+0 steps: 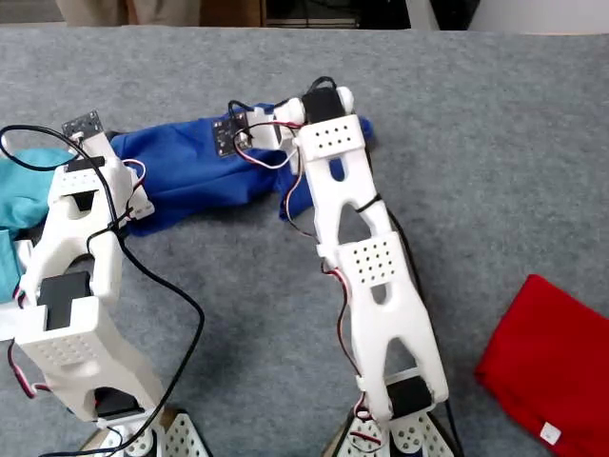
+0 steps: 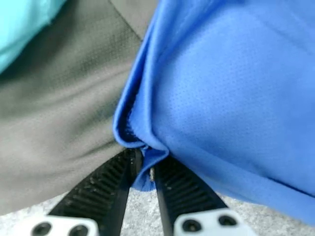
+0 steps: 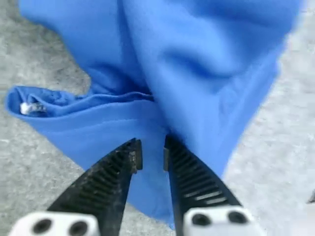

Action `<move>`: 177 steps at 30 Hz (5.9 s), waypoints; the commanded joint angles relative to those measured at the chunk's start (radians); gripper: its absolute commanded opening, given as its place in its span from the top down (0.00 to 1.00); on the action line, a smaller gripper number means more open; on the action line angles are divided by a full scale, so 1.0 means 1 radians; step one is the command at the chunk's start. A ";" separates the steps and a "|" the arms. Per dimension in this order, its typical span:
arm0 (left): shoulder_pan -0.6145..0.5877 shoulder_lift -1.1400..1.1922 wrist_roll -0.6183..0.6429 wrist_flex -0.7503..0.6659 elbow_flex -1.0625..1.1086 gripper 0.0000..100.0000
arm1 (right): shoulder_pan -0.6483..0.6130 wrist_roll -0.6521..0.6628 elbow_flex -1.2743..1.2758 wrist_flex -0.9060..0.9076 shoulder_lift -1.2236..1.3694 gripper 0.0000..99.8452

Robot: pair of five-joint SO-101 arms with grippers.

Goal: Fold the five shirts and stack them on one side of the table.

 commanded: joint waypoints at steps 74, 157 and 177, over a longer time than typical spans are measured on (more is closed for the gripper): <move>-0.009 -0.048 0.009 -0.025 -0.003 0.97 | 0.197 -0.163 0.923 0.089 -0.651 1.00; -0.008 -0.048 0.003 -0.025 -0.003 0.97 | 0.292 0.095 2.161 -0.830 -1.237 0.76; -0.008 -0.048 0.003 -0.025 -0.003 0.97 | 0.315 0.094 2.138 -0.934 -1.138 0.97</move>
